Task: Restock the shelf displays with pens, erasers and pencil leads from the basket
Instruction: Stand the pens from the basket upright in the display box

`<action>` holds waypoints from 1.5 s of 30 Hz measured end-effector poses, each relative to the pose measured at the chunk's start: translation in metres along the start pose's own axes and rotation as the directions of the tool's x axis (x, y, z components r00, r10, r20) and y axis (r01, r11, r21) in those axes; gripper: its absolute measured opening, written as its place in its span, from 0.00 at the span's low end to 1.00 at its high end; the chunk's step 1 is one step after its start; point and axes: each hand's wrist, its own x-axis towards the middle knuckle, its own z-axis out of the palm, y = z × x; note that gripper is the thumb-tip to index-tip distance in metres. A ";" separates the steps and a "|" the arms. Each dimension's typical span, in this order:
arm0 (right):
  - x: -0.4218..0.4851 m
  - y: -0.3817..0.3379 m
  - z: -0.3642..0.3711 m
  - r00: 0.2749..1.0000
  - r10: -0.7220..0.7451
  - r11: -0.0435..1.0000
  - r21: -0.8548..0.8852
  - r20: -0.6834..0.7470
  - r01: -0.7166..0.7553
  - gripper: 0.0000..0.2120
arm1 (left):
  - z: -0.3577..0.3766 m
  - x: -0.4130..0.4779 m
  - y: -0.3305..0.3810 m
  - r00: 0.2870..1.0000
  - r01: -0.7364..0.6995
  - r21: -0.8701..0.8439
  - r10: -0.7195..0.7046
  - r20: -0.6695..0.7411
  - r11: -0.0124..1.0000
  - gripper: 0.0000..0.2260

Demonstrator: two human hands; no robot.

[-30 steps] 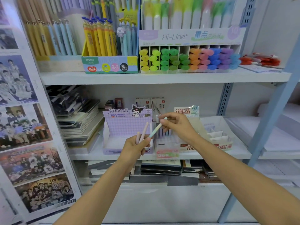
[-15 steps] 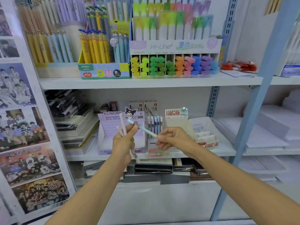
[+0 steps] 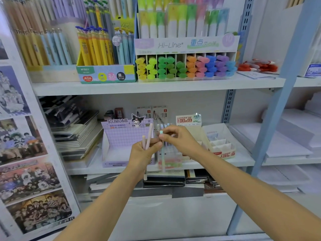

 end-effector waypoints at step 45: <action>0.041 0.038 -0.011 0.999 0.045 0.999 0.012 0.007 -0.045 0.13 | -0.039 0.028 -0.028 0.991 0.137 -0.017 -0.137 0.006 0.990 0.07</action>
